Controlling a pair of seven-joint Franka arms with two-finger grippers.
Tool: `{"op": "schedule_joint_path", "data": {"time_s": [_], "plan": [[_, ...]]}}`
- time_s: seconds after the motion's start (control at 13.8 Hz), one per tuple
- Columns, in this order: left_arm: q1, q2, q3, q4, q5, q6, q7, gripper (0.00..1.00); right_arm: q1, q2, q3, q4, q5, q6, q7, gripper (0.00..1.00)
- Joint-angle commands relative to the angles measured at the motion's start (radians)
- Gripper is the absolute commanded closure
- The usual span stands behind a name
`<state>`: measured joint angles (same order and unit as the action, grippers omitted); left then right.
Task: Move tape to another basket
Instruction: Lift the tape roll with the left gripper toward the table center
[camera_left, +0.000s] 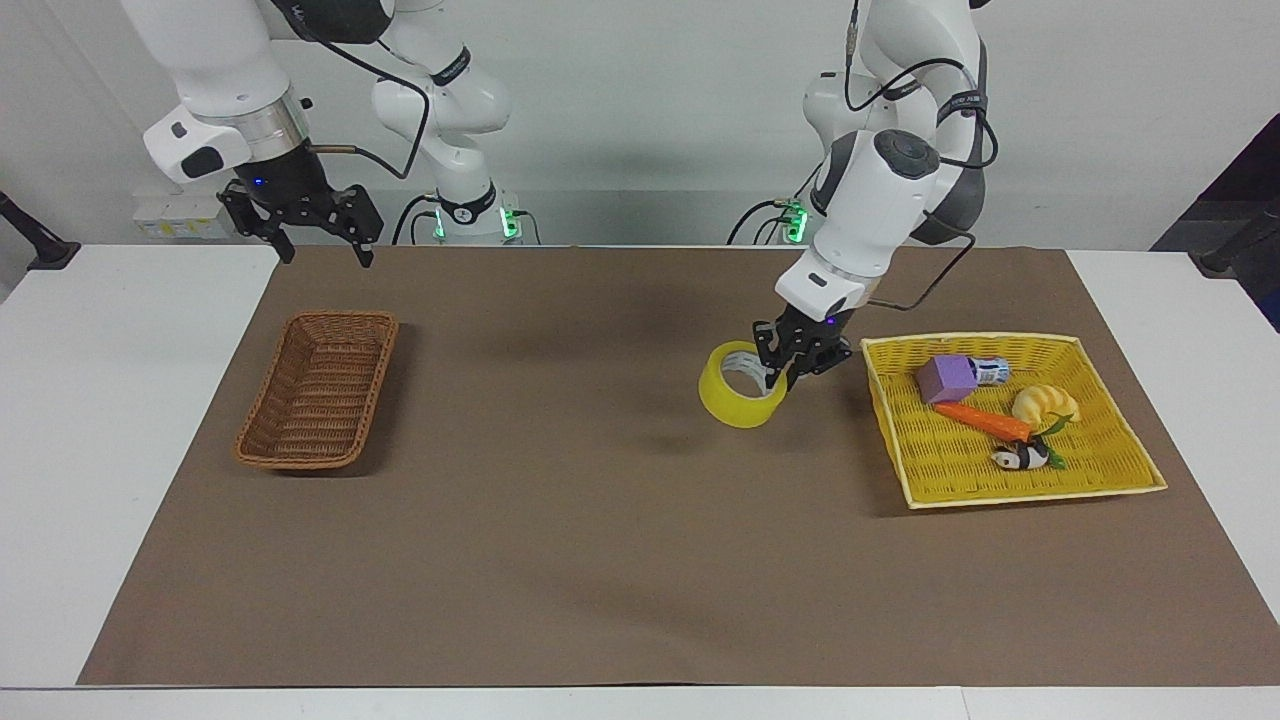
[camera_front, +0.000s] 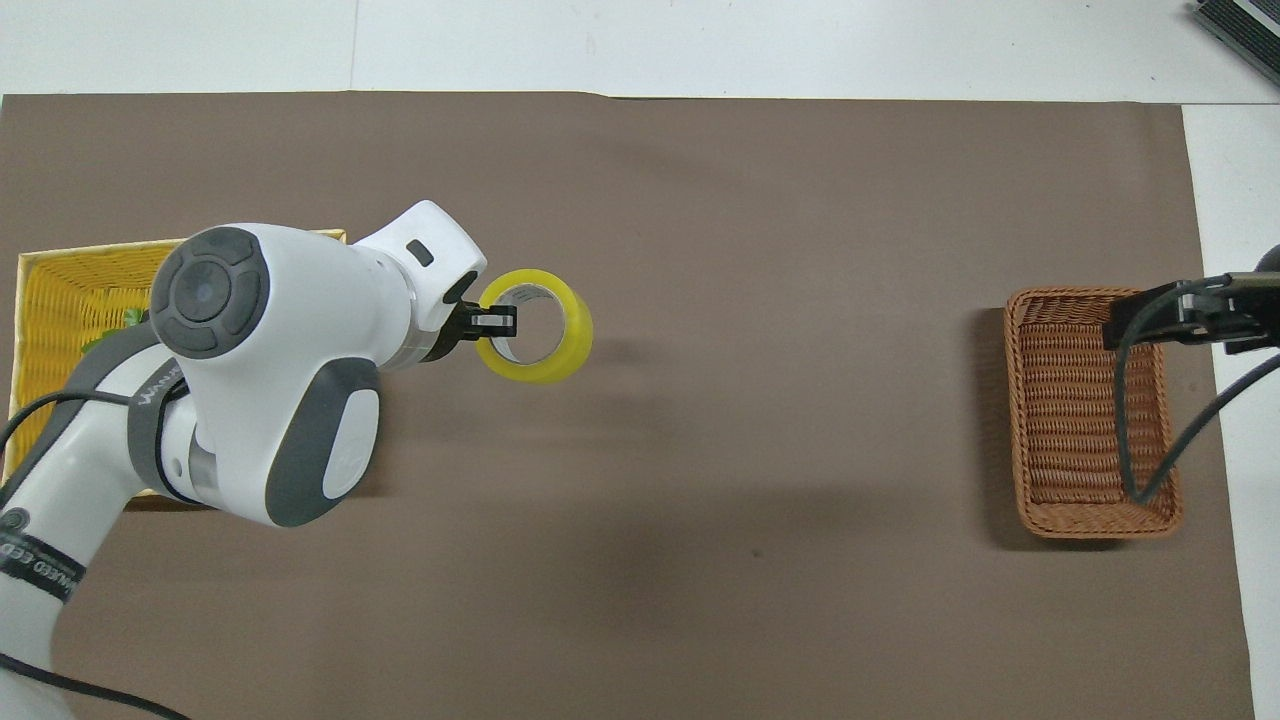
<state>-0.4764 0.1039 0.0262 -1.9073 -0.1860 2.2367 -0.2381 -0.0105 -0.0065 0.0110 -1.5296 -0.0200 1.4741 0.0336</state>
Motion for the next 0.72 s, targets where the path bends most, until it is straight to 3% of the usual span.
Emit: {"op": "schedule_joint_path", "data": {"time_s": [0.0, 0.29, 0.65], "plan": [[-0.043, -0.020, 0.018, -0.022, -0.041, -0.006, -0.012, 1.00, -0.016, -0.018, 0.003, 0.003, 0.023, -0.049, -0.084, 0.00], [-0.062, -0.010, 0.018, -0.022, -0.072, 0.009, -0.017, 1.00, 0.006, -0.072, 0.012, -0.133, 0.025, 0.011, -0.110, 0.00], [-0.086, 0.017, 0.018, -0.021, -0.101, 0.053, -0.017, 1.00, -0.011, -0.070, 0.011, -0.248, 0.133, 0.057, -0.121, 0.00]]}}
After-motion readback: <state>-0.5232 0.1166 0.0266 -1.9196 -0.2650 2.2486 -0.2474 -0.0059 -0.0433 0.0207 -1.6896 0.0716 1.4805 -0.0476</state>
